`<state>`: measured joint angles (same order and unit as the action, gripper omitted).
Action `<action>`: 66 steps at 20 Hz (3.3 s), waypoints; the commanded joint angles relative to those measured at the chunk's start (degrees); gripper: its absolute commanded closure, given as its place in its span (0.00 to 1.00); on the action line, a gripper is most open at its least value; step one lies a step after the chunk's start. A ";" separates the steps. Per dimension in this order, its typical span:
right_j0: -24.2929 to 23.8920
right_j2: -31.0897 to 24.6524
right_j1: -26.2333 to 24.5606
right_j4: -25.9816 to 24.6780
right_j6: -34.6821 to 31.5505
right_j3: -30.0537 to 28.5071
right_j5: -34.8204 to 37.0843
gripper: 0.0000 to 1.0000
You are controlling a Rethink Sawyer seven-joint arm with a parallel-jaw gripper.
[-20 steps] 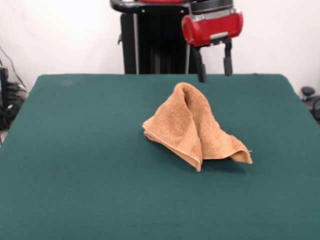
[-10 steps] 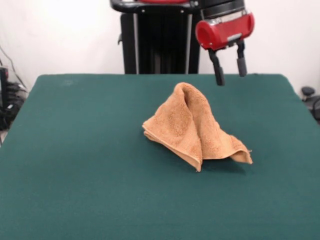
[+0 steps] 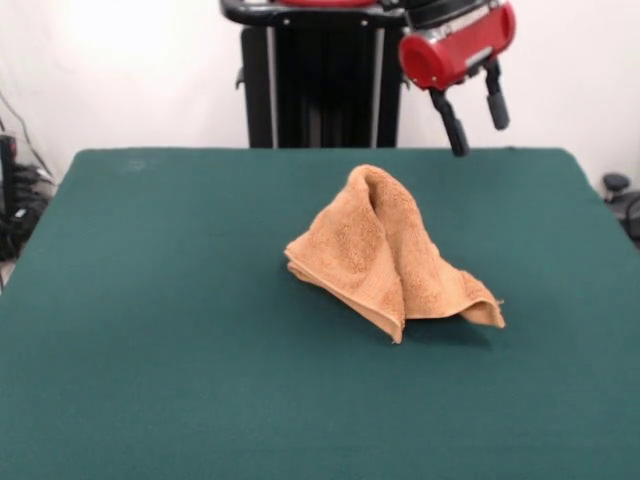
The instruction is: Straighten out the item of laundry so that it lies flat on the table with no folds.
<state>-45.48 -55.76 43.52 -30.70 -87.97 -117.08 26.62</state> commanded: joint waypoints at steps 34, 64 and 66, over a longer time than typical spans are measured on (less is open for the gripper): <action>0.59 -0.58 -17.04 -9.57 15.19 17.20 14.97 0.00; 3.54 2.28 -27.75 -13.92 22.82 32.29 18.13 0.00; 3.59 2.24 -27.78 -14.26 22.93 31.93 17.87 0.00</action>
<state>-44.81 -57.73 18.15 -41.48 -79.04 -89.62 40.09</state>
